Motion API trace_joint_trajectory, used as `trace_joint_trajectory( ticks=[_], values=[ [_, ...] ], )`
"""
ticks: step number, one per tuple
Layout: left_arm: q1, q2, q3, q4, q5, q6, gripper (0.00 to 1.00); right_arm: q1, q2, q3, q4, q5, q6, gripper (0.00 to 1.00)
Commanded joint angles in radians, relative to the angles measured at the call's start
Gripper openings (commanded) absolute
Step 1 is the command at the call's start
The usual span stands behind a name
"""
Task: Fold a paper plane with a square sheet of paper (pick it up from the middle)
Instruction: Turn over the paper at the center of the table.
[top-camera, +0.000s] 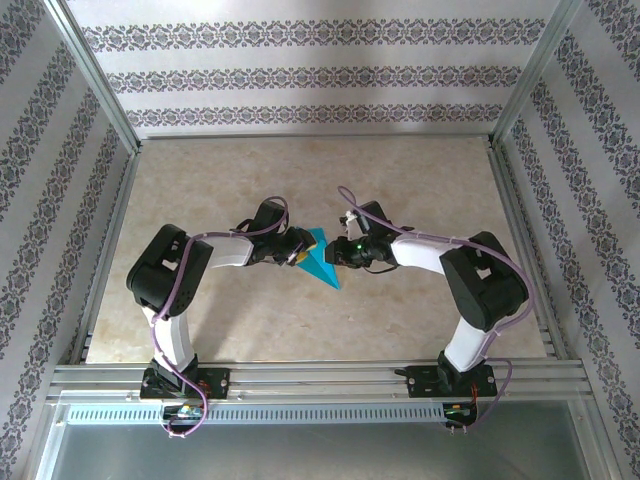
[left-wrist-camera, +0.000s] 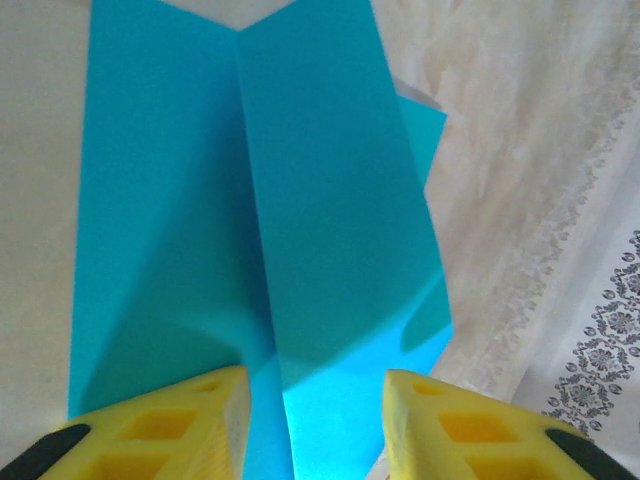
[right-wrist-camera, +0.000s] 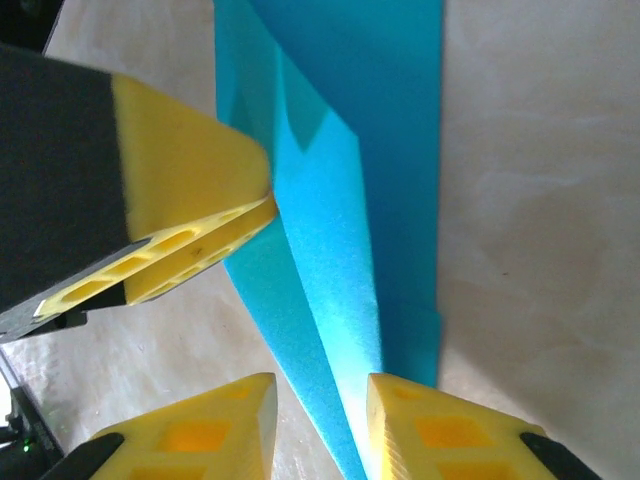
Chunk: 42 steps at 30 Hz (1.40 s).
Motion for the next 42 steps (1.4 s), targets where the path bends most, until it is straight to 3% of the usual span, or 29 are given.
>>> trace_joint_trajectory(
  ticks=[1,10,16,23,29,42],
  values=[
    [-0.004,0.027,0.026,0.003,0.013,-0.007,0.38,0.007,0.028,0.026,-0.016,-0.034,-0.012,0.29],
    [-0.003,0.025,0.027,0.075,0.065,0.023,0.35,-0.001,0.085,0.036,-0.075,-0.001,-0.017,0.28],
    [-0.003,0.032,0.042,0.035,0.062,0.055,0.34,-0.012,0.088,0.027,-0.071,-0.009,-0.007,0.28],
    [-0.004,0.007,0.033,-0.06,0.004,0.062,0.35,-0.017,0.016,0.003,0.012,-0.065,0.006,0.3],
    [-0.004,-0.005,0.028,-0.054,0.006,0.058,0.35,-0.024,-0.06,-0.023,0.015,-0.001,-0.016,0.35],
    [-0.004,0.029,0.056,0.009,0.054,0.066,0.35,-0.033,0.004,-0.012,-0.007,-0.001,-0.013,0.36]
  ],
)
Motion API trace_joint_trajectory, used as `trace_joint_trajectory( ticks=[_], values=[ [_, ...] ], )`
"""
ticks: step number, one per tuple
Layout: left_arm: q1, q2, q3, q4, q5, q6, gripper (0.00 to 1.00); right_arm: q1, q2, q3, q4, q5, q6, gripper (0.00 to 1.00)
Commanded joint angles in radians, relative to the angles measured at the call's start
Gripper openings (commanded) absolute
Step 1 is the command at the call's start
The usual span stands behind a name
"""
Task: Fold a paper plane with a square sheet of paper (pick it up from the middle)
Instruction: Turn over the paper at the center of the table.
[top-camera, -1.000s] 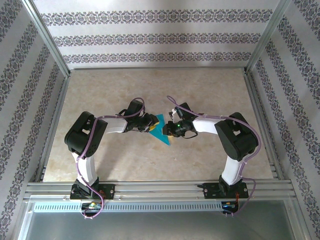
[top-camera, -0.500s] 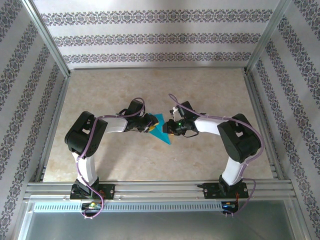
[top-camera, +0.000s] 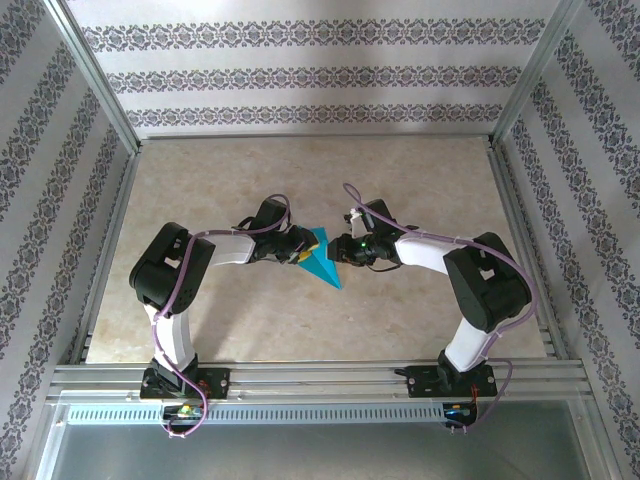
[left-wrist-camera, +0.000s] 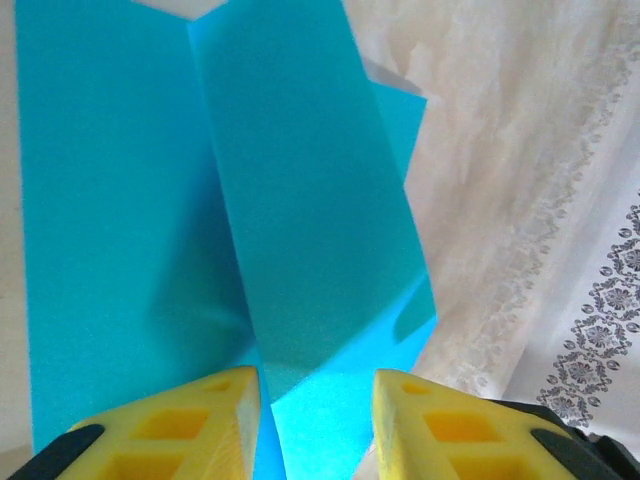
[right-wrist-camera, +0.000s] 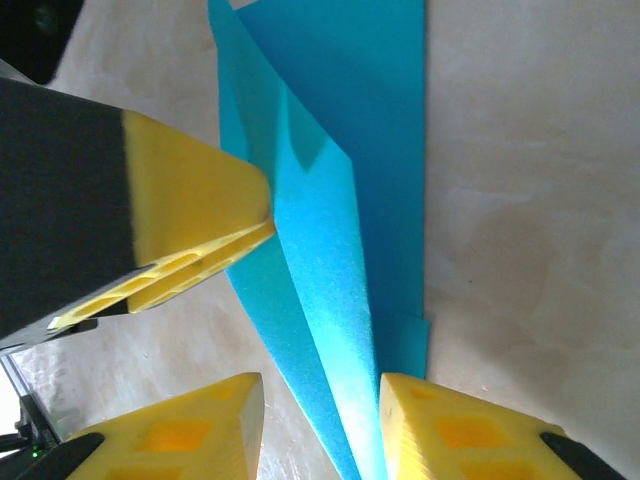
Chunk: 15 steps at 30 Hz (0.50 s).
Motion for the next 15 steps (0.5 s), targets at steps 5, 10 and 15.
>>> trace_joint_trajectory(
  ticks=[5,10,15],
  values=[
    [-0.004,0.031,0.032,0.026,0.028,0.035,0.36,-0.002,0.048,0.009,-0.025,-0.005,-0.012,0.33],
    [-0.004,0.042,0.039,0.023,0.038,0.041,0.36,-0.001,0.065,0.015,-0.043,0.002,-0.014,0.27],
    [-0.003,0.046,0.04,0.061,0.06,0.045,0.36,-0.002,0.086,0.022,-0.066,0.011,-0.015,0.19]
  ],
)
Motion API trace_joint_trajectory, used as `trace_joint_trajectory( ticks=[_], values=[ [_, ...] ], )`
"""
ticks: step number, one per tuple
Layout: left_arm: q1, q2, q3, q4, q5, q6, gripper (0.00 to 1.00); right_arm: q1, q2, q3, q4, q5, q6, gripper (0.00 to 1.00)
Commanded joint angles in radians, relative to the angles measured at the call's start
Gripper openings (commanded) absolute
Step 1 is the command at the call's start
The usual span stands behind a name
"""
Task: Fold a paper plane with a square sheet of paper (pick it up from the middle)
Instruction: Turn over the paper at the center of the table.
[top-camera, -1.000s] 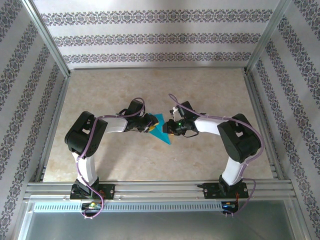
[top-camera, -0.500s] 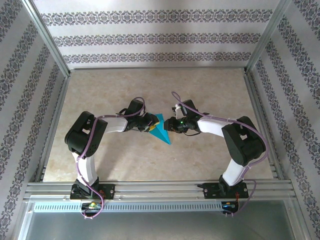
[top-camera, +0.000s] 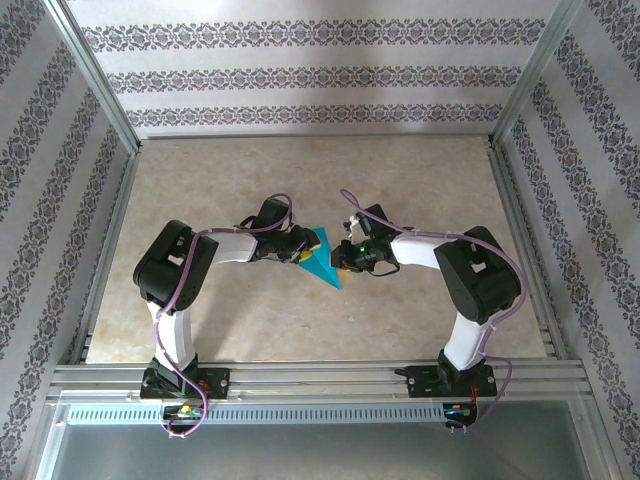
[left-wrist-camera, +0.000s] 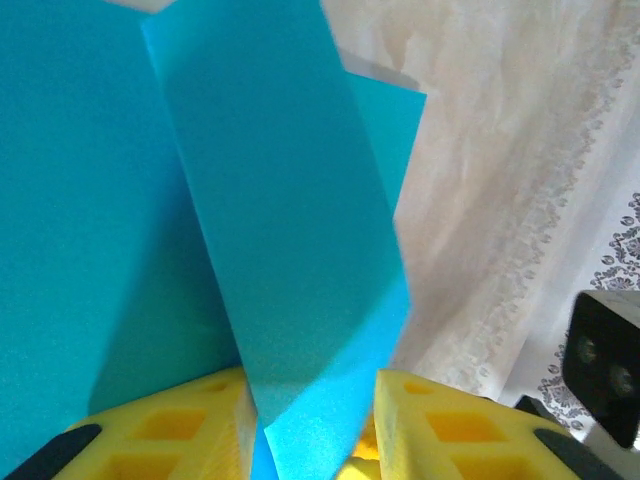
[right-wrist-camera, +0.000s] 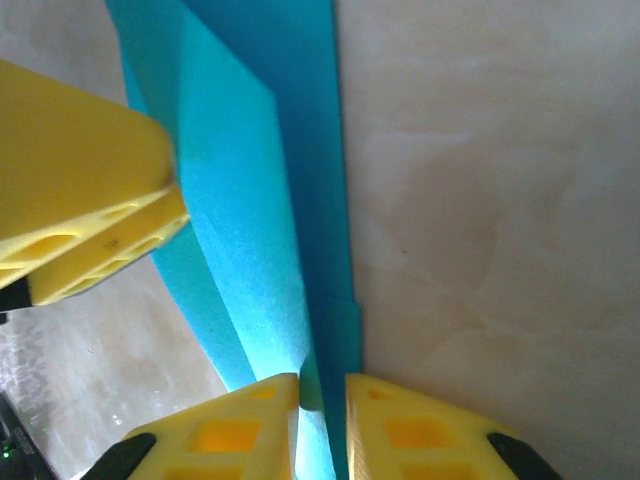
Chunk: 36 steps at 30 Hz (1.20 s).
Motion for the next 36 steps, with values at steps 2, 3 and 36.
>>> trace_joint_trajectory(
  ticks=[2,3,36],
  values=[
    [-0.004,0.016,0.018,0.079,0.041,0.028,0.36,-0.004,0.023,0.021,-0.044,0.019,-0.015,0.17],
    [-0.004,0.016,0.02,0.085,0.044,0.03,0.36,-0.004,0.025,0.022,-0.047,0.021,-0.016,0.17],
    [-0.002,-0.097,0.452,-0.968,-0.376,0.56,0.05,-0.221,-0.579,-0.075,-0.062,0.396,-0.297,0.96]
  ],
)
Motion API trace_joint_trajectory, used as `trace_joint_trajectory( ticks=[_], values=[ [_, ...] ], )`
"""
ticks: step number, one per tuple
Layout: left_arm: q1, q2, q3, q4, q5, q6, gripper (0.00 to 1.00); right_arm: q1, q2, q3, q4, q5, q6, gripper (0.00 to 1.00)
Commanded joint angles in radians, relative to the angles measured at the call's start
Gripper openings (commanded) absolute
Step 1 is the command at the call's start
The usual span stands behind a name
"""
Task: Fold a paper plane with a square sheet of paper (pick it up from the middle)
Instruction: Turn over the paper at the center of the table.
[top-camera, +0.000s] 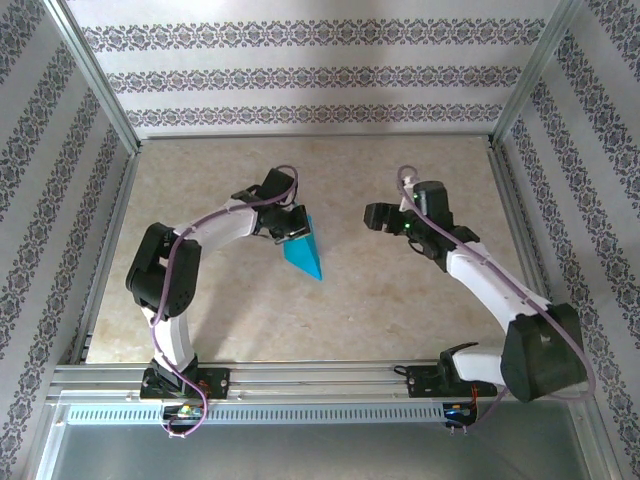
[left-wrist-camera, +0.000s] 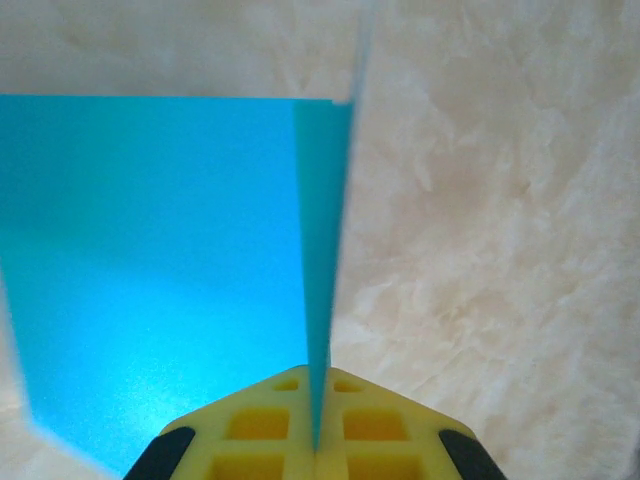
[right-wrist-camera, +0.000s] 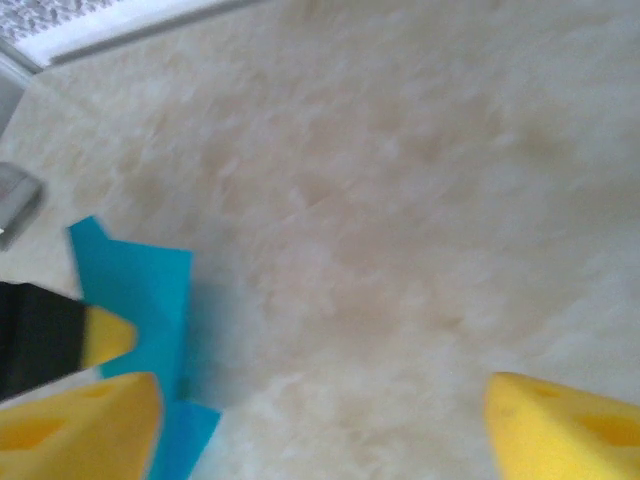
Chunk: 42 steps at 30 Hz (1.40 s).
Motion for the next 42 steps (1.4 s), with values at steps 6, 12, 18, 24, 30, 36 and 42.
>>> trace_joint_trajectory(
  ticks=[6,12,18,24,30,36,42],
  values=[
    [-0.015,-0.003,0.315,-0.648,-0.45,0.278,0.04,-0.045,-0.103,-0.051,0.019,0.126,-0.086,0.98],
    [-0.053,0.078,0.466,-0.826,-0.77,0.269,0.05,-0.068,-0.147,-0.103,0.075,0.167,-0.066,0.98],
    [-0.11,0.244,0.573,-0.899,-0.933,0.226,0.05,-0.082,-0.142,-0.081,0.021,0.183,-0.015,0.98],
    [-0.164,0.433,0.666,-0.922,-1.014,0.173,0.05,-0.108,-0.095,-0.055,-0.025,0.122,0.023,0.98],
    [-0.208,0.547,0.71,-0.925,-1.022,0.136,0.05,-0.133,-0.087,-0.063,-0.033,0.11,0.044,0.98],
    [-0.239,0.594,0.71,-0.872,-0.943,0.111,0.09,-0.149,-0.063,-0.067,-0.034,0.079,0.067,0.98],
    [-0.251,0.604,0.69,-0.806,-0.822,0.101,0.18,-0.151,-0.041,-0.06,-0.033,0.059,0.082,0.98]
  ],
)
